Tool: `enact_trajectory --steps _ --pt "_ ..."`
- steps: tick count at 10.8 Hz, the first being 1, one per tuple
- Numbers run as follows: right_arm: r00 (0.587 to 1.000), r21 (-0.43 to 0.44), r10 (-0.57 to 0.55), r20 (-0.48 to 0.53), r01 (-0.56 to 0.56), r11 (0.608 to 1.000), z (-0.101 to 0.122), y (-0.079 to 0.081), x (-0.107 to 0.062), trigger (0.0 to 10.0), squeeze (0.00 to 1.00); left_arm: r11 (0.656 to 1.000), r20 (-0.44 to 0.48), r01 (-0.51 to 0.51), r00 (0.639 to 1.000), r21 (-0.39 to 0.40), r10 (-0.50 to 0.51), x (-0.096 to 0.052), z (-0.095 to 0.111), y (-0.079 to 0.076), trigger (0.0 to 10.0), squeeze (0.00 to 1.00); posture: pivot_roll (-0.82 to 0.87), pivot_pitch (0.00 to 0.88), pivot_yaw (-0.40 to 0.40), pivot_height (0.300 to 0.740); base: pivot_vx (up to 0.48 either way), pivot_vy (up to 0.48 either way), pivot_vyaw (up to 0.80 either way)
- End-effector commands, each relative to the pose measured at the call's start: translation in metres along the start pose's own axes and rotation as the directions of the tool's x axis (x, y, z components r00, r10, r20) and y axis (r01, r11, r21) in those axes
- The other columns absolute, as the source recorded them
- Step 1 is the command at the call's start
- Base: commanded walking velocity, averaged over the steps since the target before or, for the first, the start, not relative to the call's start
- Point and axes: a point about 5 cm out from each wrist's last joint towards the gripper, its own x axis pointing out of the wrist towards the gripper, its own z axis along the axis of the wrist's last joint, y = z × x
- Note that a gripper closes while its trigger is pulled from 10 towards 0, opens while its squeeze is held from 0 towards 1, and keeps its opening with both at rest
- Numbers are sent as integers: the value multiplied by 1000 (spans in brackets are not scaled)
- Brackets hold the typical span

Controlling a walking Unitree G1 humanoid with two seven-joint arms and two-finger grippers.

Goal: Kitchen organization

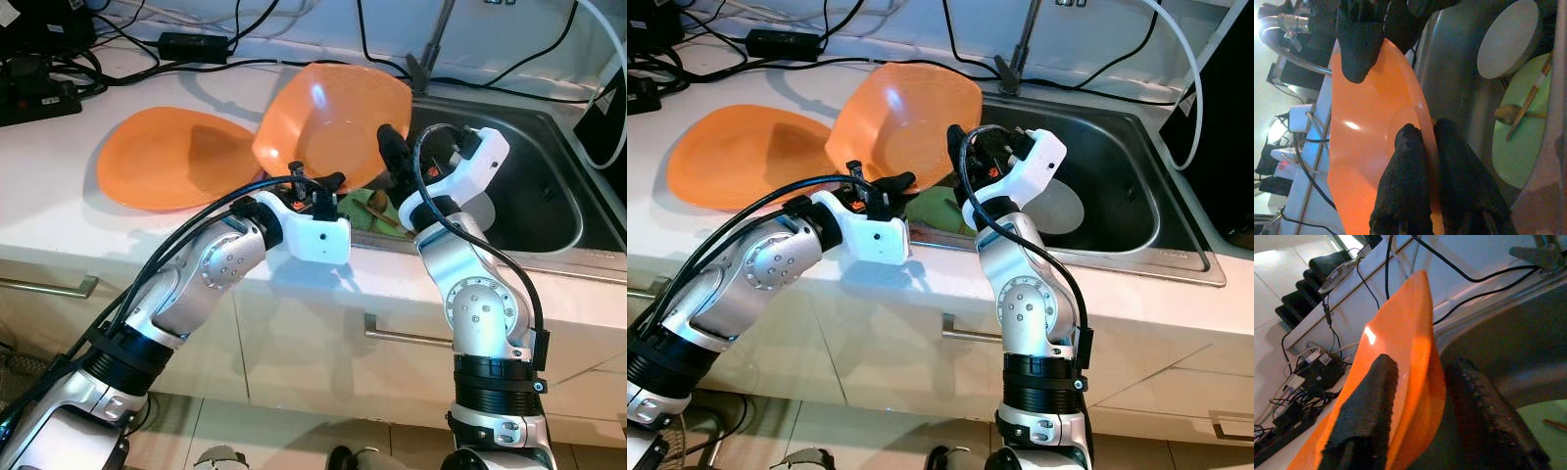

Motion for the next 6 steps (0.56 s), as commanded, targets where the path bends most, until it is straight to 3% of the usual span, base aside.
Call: enact_trajectory --steps 1,4,5,6 --pt "1000 27 -6 -16 6 1000 -5 2 2 0 0 998 39 -46 998 36 44 1 7 10 10000 0 15 88 -102 740 0 0 0" --pt "1000 29 -2 -24 3 1000 -6 3 2 0 0 998 30 -52 998 46 51 0 6 10 10000 0 14 88 -102 740 0 0 0" --pt "1000 27 -4 -28 5 1000 -7 2 2 0 0 998 28 -52 998 45 51 0 6 10 10000 325 13 87 -101 740 0 0 0" --pt "1000 26 -5 -30 6 1000 -7 2 2 0 0 998 26 -52 998 44 51 0 5 11 10000 1000 12 90 -103 740 0 0 0"
